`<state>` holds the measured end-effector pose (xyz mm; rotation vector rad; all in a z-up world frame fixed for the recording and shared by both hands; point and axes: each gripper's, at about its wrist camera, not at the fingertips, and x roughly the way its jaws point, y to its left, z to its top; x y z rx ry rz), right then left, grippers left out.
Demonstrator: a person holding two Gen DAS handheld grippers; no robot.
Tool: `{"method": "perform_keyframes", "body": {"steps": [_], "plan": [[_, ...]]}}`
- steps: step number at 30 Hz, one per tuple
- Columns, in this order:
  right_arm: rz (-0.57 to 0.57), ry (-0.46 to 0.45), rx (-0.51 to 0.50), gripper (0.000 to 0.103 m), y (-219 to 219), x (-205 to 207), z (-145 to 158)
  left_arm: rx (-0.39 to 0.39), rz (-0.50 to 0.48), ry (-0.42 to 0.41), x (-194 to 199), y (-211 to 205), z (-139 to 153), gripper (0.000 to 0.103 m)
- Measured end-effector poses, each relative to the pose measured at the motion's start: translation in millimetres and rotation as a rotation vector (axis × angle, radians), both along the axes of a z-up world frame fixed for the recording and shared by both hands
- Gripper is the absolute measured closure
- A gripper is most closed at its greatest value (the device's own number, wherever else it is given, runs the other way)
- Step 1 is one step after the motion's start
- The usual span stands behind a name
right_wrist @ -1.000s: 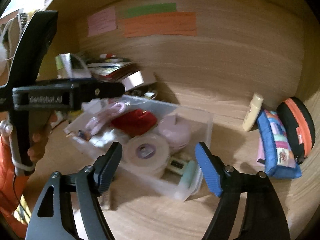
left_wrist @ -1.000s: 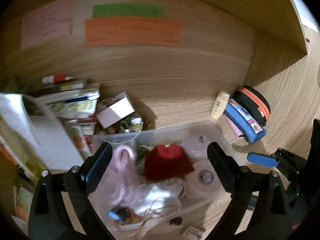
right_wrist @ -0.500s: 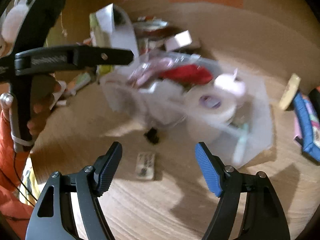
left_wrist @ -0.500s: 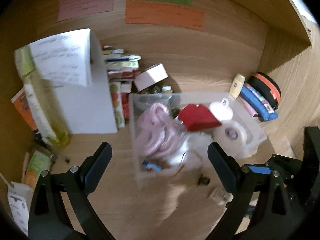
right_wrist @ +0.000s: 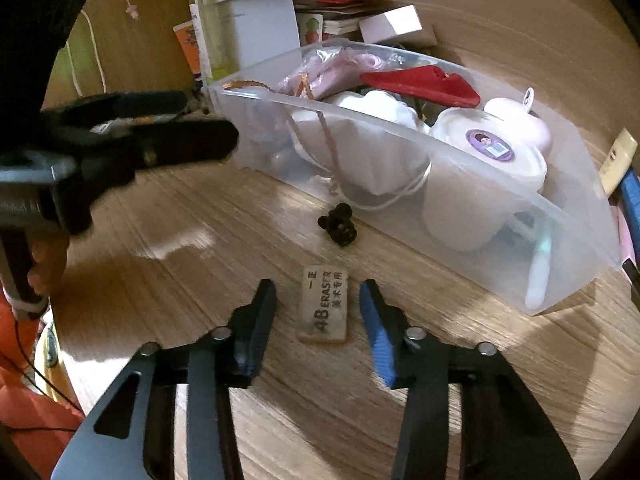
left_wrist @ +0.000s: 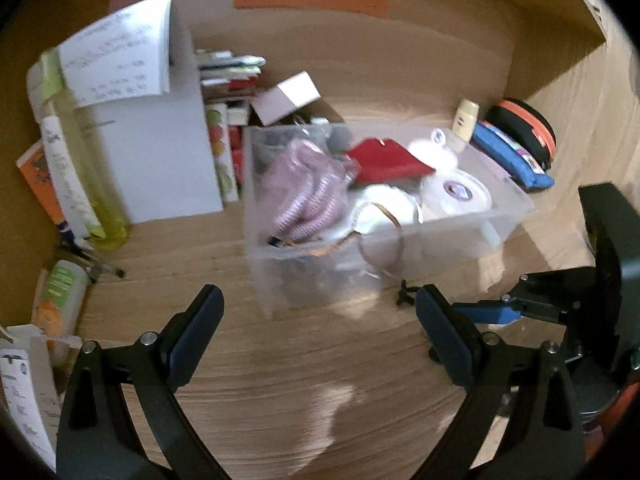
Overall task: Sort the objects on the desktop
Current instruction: 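Move left tool to the black hair tie while right tool approaches the beige eraser, then grasp the beige eraser with right tool while left tool grasps the black hair tie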
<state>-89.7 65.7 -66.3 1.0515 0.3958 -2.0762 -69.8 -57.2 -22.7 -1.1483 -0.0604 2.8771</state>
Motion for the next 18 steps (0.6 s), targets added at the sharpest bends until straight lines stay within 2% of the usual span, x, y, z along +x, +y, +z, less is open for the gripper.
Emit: {"method": "perform_keyframes", "body": {"steps": [1, 2, 9, 14, 15, 18], "plan": [[-0.004, 0.003, 0.001, 0.08, 0.3, -0.5, 0.0, -0.001, -0.006, -0.006, -1.6, 2.5, -2.1, 0.005], [-0.004, 0.001, -0.003, 0.08, 2.0, -0.6, -0.3, -0.003, -0.012, -0.012, -3.1, 5.2, -4.1, 0.005], [-0.044, -0.008, -0.031, 0.081, 24.0, -3.1, -0.7, -0.036, -0.041, -0.056, -15.0, 26.0, -17.9, 0.005], [-0.105, -0.036, -0.096, 0.081, 54.8, -12.6, 2.9, -0.057, -0.063, -0.076, -23.1, 42.3, -25.6, 0.006], [-0.116, -0.039, -0.106, 0.081, 58.9, -14.6, 3.6, -0.062, -0.068, -0.081, -24.8, 46.3, -27.2, 0.008], [-0.146, -0.039, -0.134, 0.081, 70.7, -19.9, 5.9, -0.069, -0.09, -0.106, -29.5, 56.7, -32.7, 0.022]]}}
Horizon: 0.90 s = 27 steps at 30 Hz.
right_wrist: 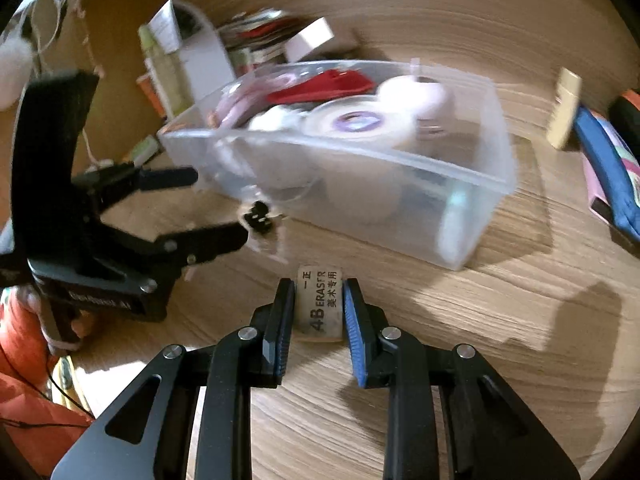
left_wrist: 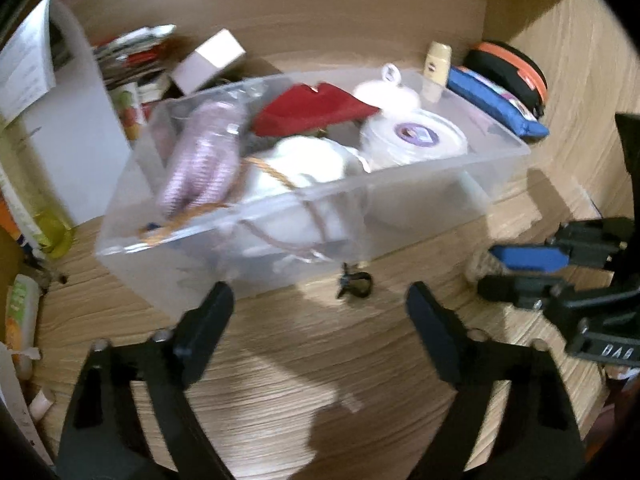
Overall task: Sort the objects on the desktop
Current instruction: 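Grasp the beige eraser with right tool while left tool grasps the black hair tie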
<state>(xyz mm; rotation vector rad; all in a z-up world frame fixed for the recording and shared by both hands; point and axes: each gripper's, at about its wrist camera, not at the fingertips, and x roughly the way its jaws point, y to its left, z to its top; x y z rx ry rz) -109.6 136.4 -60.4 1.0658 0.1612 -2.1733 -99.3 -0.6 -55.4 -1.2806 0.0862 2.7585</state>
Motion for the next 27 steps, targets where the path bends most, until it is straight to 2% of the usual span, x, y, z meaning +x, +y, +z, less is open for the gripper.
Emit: {"method": "perform_keyframes", "body": {"steps": [4, 8, 15, 17, 19, 20, 21, 24, 27], "plan": [[-0.029, 0.002, -0.036, 0.081, 9.1, -6.1, 3.2, -0.009, -0.027, -0.02, -3.9, 12.1, -4.9, 0.031], [-0.023, -0.002, -0.064, 0.081, 11.5, -6.1, 5.9, -0.014, -0.034, -0.034, -7.1, 19.8, -7.9, 0.034], [0.005, 0.026, -0.079, 0.081, 11.2, 0.8, 10.7, 0.02, -0.013, -0.05, -10.6, 22.0, -9.0, 0.041], [0.008, 0.029, -0.082, 0.081, 13.5, 3.5, 10.6, 0.017, -0.01, -0.047, -11.4, 23.4, -9.2, 0.046], [0.013, 0.036, -0.083, 0.081, 12.8, 5.3, 11.1, 0.009, -0.007, -0.043, -12.0, 23.4, -9.4, 0.055], [0.014, 0.037, -0.083, 0.081, 12.8, 6.1, 11.2, 0.007, -0.003, -0.04, -12.8, 23.7, -9.5, 0.061], [0.014, 0.038, -0.083, 0.081, 12.5, 6.7, 11.1, 0.007, -0.003, -0.035, -12.9, 24.2, -9.1, 0.07], [0.008, 0.034, -0.084, 0.081, 13.5, 6.2, 10.7, 0.009, 0.0, -0.03, -12.7, 24.4, -8.3, 0.085], [-0.001, 0.027, -0.091, 0.081, 15.3, 4.4, 10.9, 0.02, -0.011, -0.03, -11.5, 24.5, -7.6, 0.085]]}}
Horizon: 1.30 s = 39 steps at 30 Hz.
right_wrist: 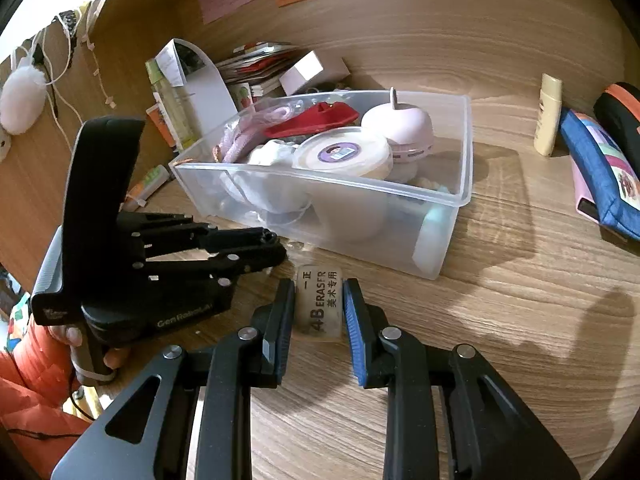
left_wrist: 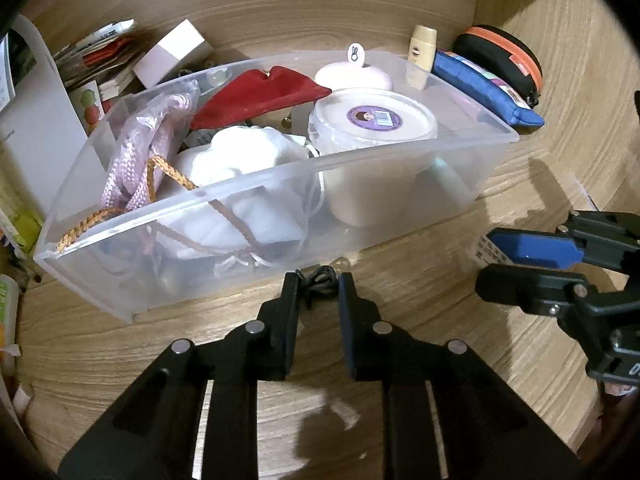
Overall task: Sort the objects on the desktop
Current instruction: 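Grasp the beige eraser with right tool while left tool grasps the black hair tie, then carry the hair tie with left tool while right tool carries the eraser over the bin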
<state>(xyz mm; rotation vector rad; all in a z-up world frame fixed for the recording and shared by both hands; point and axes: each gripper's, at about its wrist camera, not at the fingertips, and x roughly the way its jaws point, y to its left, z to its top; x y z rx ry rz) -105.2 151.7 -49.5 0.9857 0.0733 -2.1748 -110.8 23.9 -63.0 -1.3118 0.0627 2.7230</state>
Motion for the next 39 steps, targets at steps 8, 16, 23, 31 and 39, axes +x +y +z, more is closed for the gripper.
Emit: {"method": "perform_keyframes", "body": {"steps": [8, 16, 23, 31, 39], "plan": [[-0.012, -0.01, -0.024, 0.081, 3.7, -3.0, 1.7, 0.042, -0.044, 0.027, 11.8, 3.8, 6.2, 0.085], [-0.026, -0.02, -0.065, 0.081, 10.1, -6.6, 8.4, 0.095, -0.068, 0.063, 29.2, 4.0, 19.9, 0.085], [-0.038, 0.013, -0.076, 0.081, 14.3, -6.8, 23.1, 0.118, -0.092, 0.141, 40.8, 5.2, 49.1, 0.085], [-0.055, 0.077, -0.096, 0.081, 16.5, -9.4, 45.6, 0.139, -0.087, 0.218, 38.1, -1.3, 74.0, 0.085], [-0.082, 0.121, -0.087, 0.081, 12.9, -20.9, 57.7, 0.139, -0.068, 0.265, 24.6, -7.7, 87.3, 0.085]]}}
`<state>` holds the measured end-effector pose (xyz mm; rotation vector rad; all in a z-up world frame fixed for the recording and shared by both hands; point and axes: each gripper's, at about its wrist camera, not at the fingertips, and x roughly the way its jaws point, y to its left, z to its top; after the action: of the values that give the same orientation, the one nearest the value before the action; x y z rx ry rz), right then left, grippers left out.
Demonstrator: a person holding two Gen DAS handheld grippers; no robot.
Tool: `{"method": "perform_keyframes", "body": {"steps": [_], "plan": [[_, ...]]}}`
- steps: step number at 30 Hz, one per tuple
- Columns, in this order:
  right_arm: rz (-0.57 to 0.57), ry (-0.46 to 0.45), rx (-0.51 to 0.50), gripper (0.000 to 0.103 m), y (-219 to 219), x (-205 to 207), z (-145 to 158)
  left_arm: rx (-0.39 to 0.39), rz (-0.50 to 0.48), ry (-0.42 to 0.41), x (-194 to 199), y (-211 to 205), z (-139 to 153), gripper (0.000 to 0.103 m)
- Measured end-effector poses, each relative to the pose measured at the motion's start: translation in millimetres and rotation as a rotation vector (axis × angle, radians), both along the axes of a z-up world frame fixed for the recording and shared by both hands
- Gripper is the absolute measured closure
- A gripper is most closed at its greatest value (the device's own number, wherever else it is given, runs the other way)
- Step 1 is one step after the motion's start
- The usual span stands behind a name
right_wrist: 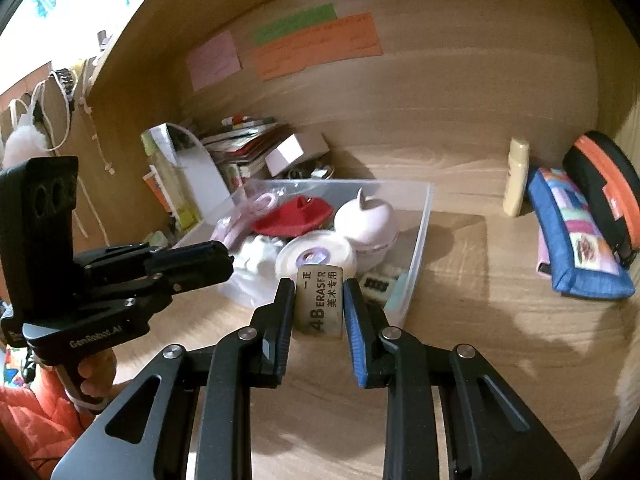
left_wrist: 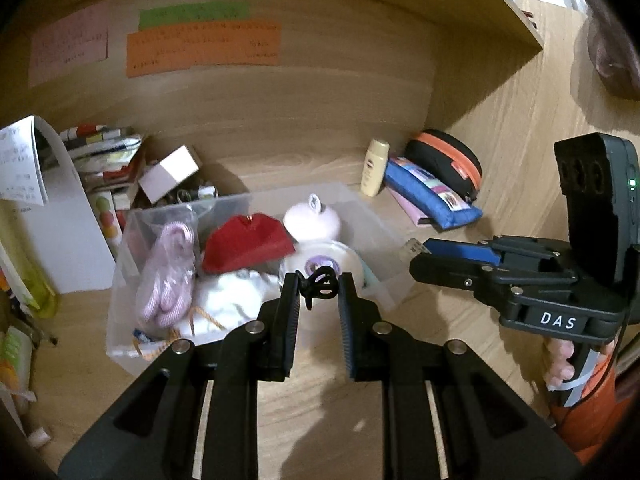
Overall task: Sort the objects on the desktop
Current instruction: 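Carry the hair tie with left tool while right tool carries the eraser over the bin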
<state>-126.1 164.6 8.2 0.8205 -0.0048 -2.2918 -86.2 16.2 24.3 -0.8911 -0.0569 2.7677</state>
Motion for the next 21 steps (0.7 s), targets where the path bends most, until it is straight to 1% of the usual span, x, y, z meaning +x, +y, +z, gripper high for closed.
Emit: {"method": "perform_keyframes", "body": {"steps": [5, 11, 18, 21], "plan": [[-0.022, 0.02, 0.021, 0.081, -7.4, -9.7, 1.1, -0.004, 0.03, 0.005, -12.7, -3.7, -2.0, 0.085], [-0.069, -0.025, 0.05, 0.081, -14.7, -25.7, -14.6, 0.016, 0.058, -0.037, -27.5, -12.0, -15.4, 0.085], [-0.099, -0.032, 0.07, 0.081, -16.6, -32.1, -21.3, 0.024, 0.073, -0.093, -37.2, -17.7, -31.0, 0.085], [-0.1, -0.031, 0.069, 0.08, -16.4, -32.8, -21.5, 0.028, 0.077, -0.1, -38.1, -19.5, -33.9, 0.085]]}}
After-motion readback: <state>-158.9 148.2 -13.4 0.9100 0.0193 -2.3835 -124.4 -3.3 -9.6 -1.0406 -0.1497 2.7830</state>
